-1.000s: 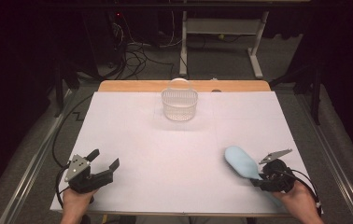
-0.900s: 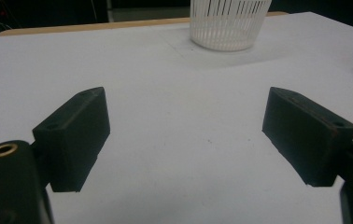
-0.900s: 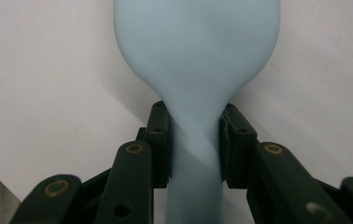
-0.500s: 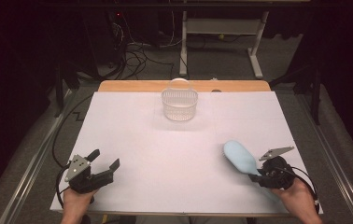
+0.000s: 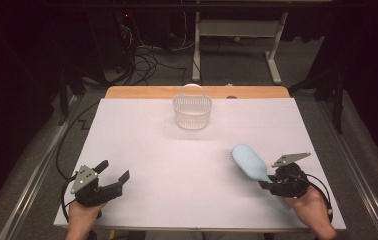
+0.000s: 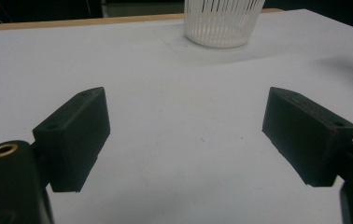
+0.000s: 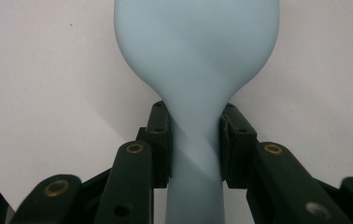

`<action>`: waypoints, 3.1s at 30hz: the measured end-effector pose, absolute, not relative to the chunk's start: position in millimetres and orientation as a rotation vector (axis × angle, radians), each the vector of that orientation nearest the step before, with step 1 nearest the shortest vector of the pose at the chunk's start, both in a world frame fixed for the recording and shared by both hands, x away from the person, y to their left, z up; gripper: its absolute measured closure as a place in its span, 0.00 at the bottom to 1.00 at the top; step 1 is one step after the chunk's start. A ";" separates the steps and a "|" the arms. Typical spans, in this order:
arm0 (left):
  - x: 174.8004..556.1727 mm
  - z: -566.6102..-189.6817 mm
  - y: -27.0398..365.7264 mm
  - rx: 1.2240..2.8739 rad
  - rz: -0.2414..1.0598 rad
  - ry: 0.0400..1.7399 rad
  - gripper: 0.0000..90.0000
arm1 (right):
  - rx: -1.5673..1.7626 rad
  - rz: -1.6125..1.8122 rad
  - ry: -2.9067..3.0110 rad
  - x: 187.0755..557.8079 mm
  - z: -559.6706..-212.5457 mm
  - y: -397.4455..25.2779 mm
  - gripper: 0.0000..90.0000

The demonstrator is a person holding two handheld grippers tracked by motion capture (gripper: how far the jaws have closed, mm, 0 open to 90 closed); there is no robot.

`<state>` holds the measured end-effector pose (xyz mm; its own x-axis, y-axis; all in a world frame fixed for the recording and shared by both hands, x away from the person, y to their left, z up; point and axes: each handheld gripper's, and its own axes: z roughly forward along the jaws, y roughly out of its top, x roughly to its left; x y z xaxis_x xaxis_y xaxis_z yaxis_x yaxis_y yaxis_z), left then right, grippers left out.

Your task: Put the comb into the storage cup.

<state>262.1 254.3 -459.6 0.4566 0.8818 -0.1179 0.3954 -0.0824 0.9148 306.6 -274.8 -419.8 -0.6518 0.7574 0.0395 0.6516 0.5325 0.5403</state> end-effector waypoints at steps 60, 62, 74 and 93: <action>282.0 -441.8 196.2 1.718 0.548 0.931 0.16 | 1.036 1.007 2.558 321.3 -413.1 -221.9 0.78; 283.6 -440.4 193.6 1.718 0.541 0.930 0.16 | 1.034 1.012 2.562 321.5 -413.5 -219.9 0.78; 289.7 -439.2 179.6 1.733 0.521 0.900 0.16 | 1.022 1.036 2.566 321.8 -413.0 -213.4 0.78; 293.1 -436.8 156.2 1.766 0.445 0.841 0.16 | 0.990 1.050 2.564 320.8 -411.5 -202.2 0.78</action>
<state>293.1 156.2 -436.8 0.6802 0.7258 -0.1025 0.3236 -0.1719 0.9305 320.8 -202.2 -411.5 -0.7559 0.6514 0.0656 0.5103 0.5235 0.6823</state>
